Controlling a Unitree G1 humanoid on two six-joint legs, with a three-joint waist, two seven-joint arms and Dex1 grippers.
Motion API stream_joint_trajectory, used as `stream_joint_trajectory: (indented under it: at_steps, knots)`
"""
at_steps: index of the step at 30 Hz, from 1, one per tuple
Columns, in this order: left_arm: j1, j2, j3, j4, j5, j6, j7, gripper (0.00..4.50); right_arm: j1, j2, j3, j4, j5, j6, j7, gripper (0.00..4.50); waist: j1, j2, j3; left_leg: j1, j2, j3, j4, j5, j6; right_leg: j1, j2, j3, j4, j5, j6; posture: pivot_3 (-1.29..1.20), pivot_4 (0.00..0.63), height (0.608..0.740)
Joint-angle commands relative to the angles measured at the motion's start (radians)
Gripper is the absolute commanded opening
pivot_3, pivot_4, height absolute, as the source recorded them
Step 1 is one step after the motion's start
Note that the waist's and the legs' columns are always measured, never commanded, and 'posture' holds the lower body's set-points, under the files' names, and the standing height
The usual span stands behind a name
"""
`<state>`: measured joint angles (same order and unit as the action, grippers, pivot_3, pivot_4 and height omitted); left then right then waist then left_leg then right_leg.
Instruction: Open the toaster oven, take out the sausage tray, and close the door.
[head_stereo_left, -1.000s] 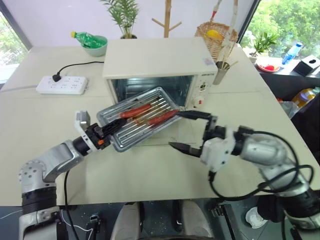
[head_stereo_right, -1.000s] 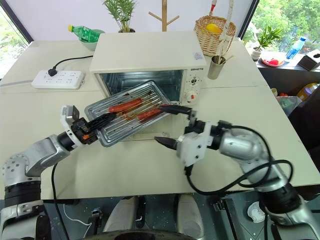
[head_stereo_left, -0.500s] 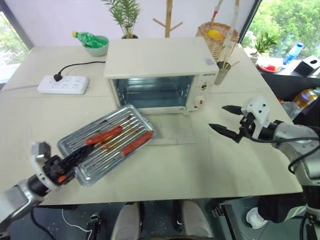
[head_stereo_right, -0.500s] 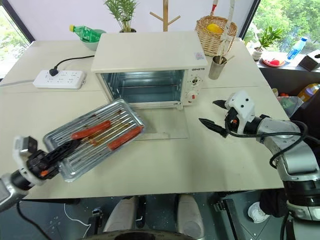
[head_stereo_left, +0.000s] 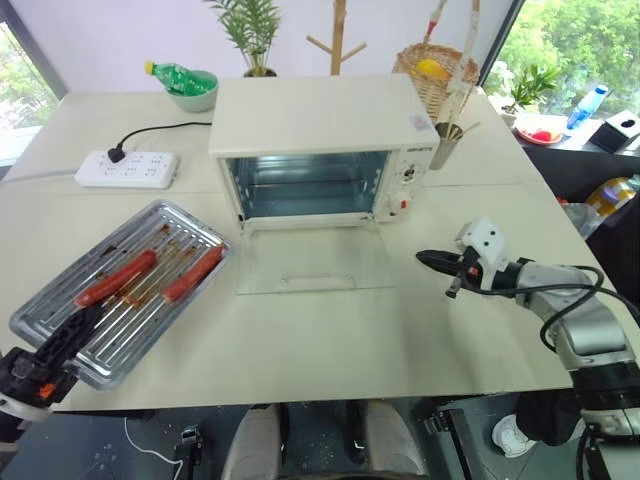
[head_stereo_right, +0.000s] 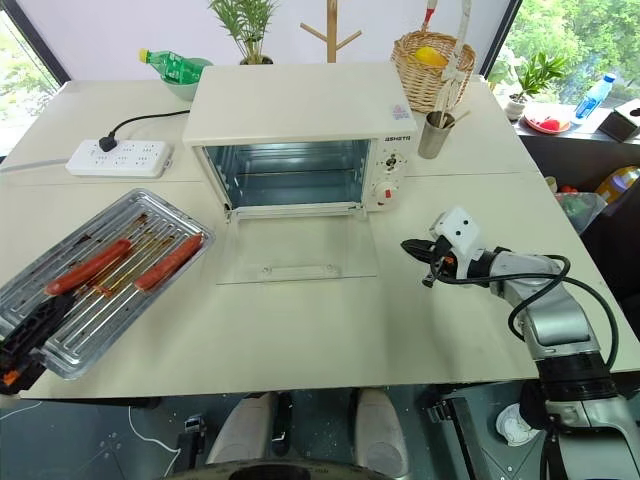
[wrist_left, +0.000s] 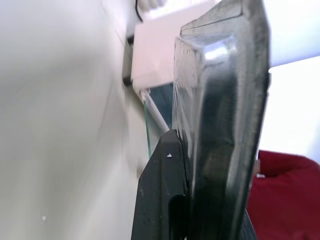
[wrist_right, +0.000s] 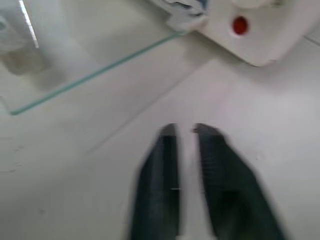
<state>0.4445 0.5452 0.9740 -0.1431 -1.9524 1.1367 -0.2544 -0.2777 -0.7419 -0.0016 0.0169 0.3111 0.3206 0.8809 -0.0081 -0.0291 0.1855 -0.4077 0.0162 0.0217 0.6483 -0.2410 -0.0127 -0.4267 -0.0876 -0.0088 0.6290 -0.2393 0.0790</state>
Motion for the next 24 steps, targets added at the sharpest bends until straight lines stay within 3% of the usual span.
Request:
stream_joint_trajectory:
  at_steps: [1,11,24]
  knots:
    - [0.001,0.002,0.042,-0.022,-0.02,-0.014,-0.015,0.0,0.021,0.011,0.03,-0.04,-0.026,-0.021,0.018,0.11,0.0,0.0,0.0,0.0,0.0,0.0,0.0,0.0,0.0,0.0,0.0,0.0,0.0,0.0,0.0,0.0,0.15,0.74]
    - [-0.01,0.011,0.04,0.002,-0.02,-0.005,-0.024,0.0,0.012,0.105,0.114,-0.091,-0.081,-0.038,-0.004,0.11,-0.003,0.0,0.0,0.0,0.0,0.0,0.0,0.0,0.0,0.0,0.0,0.0,0.0,0.0,0.0,0.0,0.15,0.74]
    - [-0.041,0.025,0.041,-0.008,-0.02,-0.012,0.02,0.0,-0.202,0.133,-0.043,-0.252,0.055,0.128,-0.086,0.11,-0.002,0.0,0.0,0.0,0.0,0.0,-0.001,0.0,0.0,-0.001,-0.002,0.0,-0.001,0.0,0.0,0.0,0.15,0.74]
